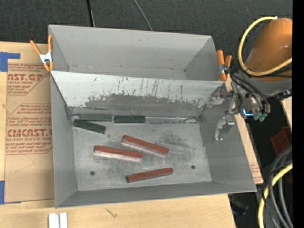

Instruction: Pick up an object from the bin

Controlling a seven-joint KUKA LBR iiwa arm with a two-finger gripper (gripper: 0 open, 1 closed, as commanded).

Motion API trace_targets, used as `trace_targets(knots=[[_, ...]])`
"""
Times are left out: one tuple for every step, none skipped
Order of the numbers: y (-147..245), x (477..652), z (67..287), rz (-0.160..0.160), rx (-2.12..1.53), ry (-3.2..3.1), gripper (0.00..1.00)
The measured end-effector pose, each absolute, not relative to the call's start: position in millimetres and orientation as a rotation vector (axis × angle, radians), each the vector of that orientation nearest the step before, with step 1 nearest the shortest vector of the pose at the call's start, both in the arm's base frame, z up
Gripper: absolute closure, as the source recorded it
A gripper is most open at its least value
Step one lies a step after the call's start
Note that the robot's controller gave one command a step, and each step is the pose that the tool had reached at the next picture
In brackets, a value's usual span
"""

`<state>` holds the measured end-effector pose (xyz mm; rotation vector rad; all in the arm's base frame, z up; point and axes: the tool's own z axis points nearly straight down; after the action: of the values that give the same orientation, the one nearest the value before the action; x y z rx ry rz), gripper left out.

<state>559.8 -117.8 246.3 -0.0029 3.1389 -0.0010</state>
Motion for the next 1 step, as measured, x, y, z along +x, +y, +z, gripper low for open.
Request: trace_targets(knots=[[-117.8,559.8,246.3,-0.001,-0.003,3.139,0.00]])
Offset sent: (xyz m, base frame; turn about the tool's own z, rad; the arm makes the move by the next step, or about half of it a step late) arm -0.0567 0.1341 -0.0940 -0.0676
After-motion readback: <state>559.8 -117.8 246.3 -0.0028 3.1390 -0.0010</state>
